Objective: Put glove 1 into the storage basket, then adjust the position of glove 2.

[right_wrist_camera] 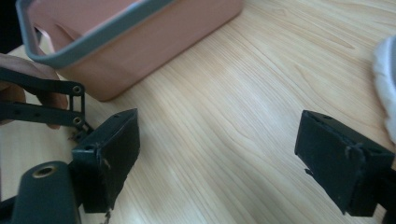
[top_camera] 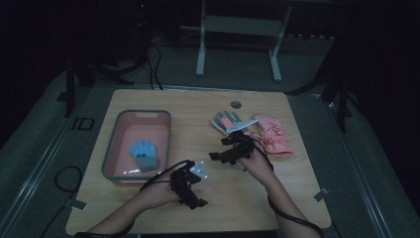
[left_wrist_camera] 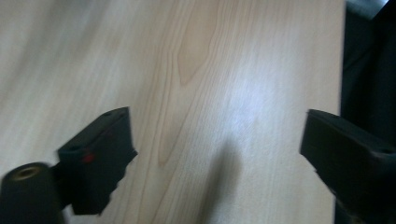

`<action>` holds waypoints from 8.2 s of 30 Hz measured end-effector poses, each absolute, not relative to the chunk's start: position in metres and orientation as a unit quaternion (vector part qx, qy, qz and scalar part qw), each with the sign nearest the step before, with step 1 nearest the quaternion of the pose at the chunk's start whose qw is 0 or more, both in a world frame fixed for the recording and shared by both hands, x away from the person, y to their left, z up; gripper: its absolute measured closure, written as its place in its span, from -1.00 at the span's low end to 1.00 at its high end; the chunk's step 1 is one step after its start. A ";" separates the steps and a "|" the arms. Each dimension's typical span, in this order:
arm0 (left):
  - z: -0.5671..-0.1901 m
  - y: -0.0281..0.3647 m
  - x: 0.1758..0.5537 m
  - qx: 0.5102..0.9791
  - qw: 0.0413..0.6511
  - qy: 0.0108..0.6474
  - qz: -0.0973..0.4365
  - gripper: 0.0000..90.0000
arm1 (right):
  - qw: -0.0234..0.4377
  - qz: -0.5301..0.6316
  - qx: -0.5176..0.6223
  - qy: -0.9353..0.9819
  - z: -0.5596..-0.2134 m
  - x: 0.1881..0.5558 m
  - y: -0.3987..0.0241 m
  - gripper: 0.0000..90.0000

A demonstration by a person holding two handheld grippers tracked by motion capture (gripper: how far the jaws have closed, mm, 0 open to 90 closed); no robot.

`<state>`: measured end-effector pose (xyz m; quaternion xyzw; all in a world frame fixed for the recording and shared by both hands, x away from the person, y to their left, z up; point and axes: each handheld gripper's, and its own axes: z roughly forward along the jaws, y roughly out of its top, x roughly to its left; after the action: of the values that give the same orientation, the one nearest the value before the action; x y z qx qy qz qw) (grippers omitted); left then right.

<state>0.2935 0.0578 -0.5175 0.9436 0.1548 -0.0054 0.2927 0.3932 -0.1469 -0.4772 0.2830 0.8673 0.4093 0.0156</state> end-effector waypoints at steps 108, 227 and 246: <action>-0.553 0.069 0.271 0.930 0.337 0.136 0.050 -0.92 | 0.150 0.379 0.548 0.730 -0.492 0.375 -0.181 0.93; -0.556 0.070 0.269 0.931 0.334 0.138 0.046 -0.92 | 0.197 0.265 0.569 0.754 -0.508 0.359 -0.305 0.98; -0.558 0.070 0.269 0.934 0.328 0.136 0.046 -0.92 | 0.171 0.289 0.462 0.821 -0.495 0.367 -0.327 0.54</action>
<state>0.2691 0.0697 -0.5580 0.9337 0.1363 0.0461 0.3280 0.3670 -0.3268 -0.4953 0.4623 0.8206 0.2890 0.1712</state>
